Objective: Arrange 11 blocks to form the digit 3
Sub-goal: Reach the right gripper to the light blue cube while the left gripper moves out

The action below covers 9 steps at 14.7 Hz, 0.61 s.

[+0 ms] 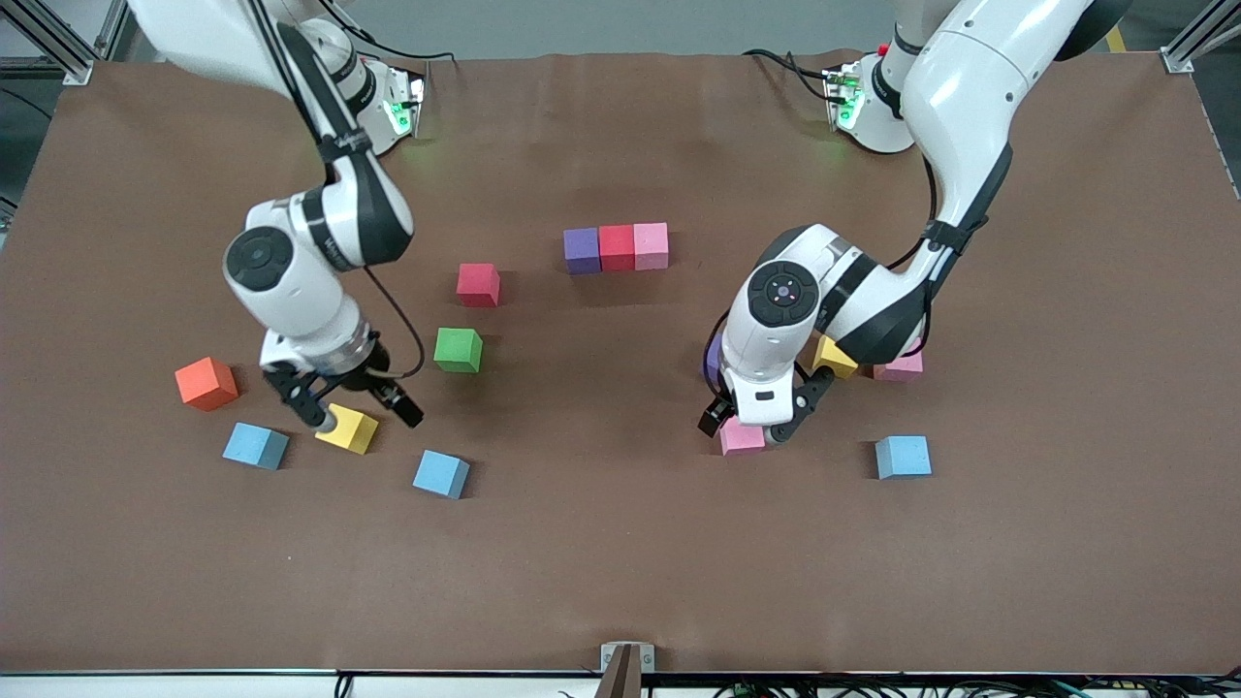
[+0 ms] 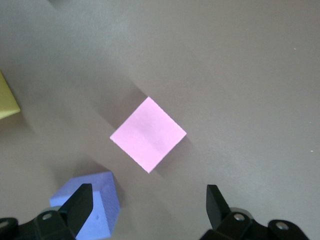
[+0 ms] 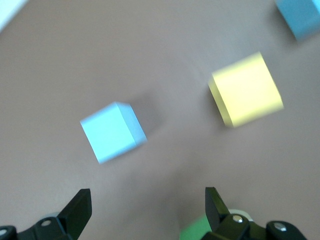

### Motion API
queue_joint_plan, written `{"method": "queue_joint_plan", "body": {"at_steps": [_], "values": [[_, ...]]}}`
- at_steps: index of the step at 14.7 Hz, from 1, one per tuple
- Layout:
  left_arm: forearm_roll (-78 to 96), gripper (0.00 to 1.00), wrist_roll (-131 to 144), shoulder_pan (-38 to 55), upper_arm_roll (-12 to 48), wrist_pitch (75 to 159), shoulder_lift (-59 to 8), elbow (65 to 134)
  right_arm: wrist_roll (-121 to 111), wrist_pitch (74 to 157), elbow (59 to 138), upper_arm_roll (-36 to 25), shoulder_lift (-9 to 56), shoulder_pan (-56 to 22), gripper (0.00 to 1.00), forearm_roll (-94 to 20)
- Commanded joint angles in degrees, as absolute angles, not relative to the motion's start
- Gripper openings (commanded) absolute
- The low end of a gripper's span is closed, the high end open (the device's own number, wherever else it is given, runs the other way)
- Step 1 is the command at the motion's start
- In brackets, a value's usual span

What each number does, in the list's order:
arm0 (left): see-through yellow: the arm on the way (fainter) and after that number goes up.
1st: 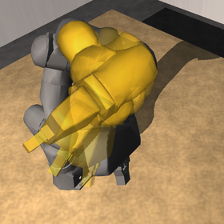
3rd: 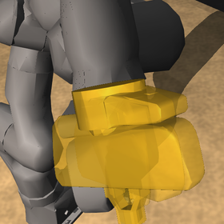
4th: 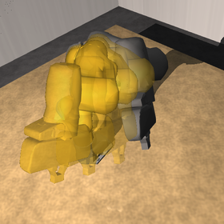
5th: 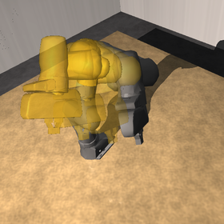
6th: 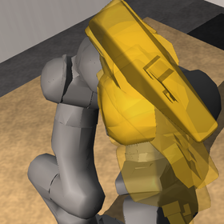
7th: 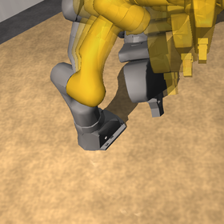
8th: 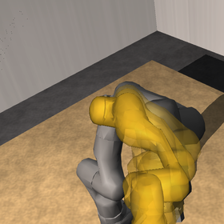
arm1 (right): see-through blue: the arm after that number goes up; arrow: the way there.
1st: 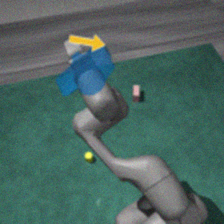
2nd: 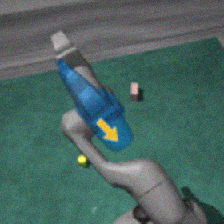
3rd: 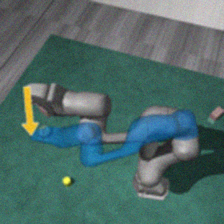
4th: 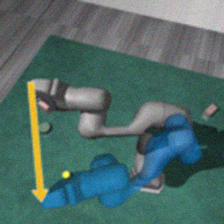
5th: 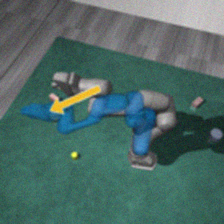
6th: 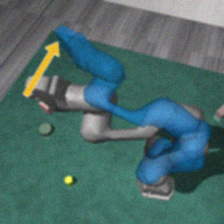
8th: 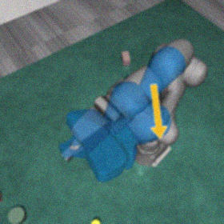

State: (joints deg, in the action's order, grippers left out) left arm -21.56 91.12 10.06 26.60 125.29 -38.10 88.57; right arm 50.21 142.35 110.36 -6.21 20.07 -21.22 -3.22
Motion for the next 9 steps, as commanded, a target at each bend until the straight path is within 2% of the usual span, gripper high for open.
{"method": "queue_joint_plan", "body": {"at_steps": [1, 4, 9], "values": [[-22.2, 1.0, 89.6, 10.0, 26.8, 124.1, -39.1, 87.4, 36.7, 141.7, 102.8, -5.2, 26.6, -18.0, 1.0, -2.1], [-22.0, 1.0, 90.2, 10.0, 26.8, 124.1, -39.1, 87.4, 28.2, 142.4, 99.5, -5.2, 29.1, -18.2, 1.0, -2.0], [-21.6, 1.0, 90.4, 9.0, 26.8, 124.1, -38.6, 87.4, 28.4, 144.3, 95.7, -5.1, 33.0, -21.2, 1.0, -1.4]]}}
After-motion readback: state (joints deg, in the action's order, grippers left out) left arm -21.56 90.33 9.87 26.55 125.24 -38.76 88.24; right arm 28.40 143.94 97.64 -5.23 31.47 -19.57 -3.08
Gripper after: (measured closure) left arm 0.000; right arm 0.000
